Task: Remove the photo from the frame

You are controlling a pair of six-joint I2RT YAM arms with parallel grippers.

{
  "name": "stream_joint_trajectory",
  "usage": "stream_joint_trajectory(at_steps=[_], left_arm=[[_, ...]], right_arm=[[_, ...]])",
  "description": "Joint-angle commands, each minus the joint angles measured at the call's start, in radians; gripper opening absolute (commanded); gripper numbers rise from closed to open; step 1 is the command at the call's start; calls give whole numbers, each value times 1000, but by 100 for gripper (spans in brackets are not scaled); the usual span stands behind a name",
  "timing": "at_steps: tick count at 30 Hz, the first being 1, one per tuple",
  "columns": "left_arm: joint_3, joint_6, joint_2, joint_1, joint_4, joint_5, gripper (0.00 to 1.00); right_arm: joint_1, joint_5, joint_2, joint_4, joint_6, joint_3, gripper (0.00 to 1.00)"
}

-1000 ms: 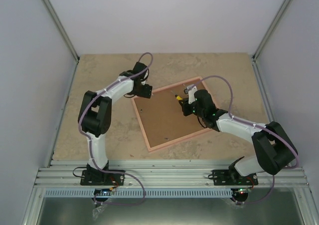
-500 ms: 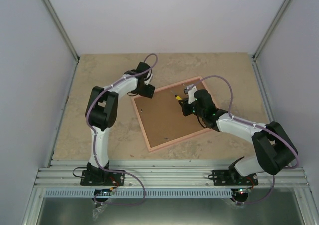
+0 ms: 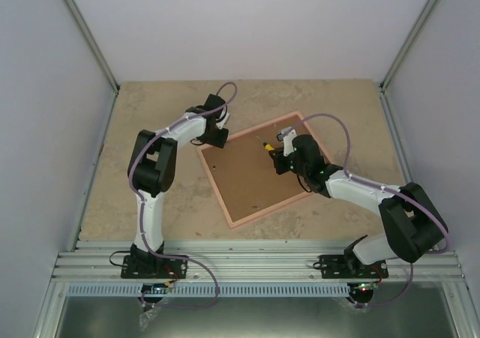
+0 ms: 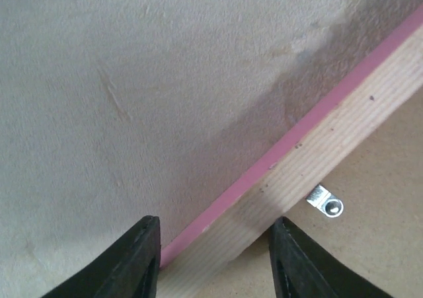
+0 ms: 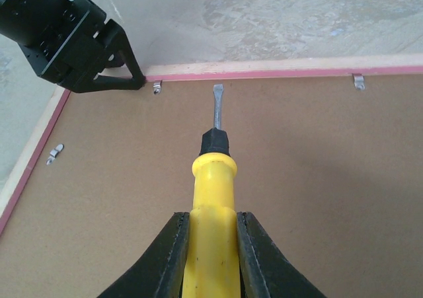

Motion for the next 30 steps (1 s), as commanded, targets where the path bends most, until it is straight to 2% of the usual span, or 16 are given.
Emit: stream_joint_trajectory(at_steps=[1,7,20,30], left_arm=[[-43,-62,-14,2,-49,-2,44],[-83,-110,-42,1,-74,13,35],[-263,-284,-182,1,-90,28,24],[-383,-438,-277,1,-37,162,21]], right_arm=[[-5,-10,-4,13,4,8,0],[-5,-16,-6,15,7,7,1],[-4,-56,8,19,18,15,0],[10,-116,45,6,9,41,1]])
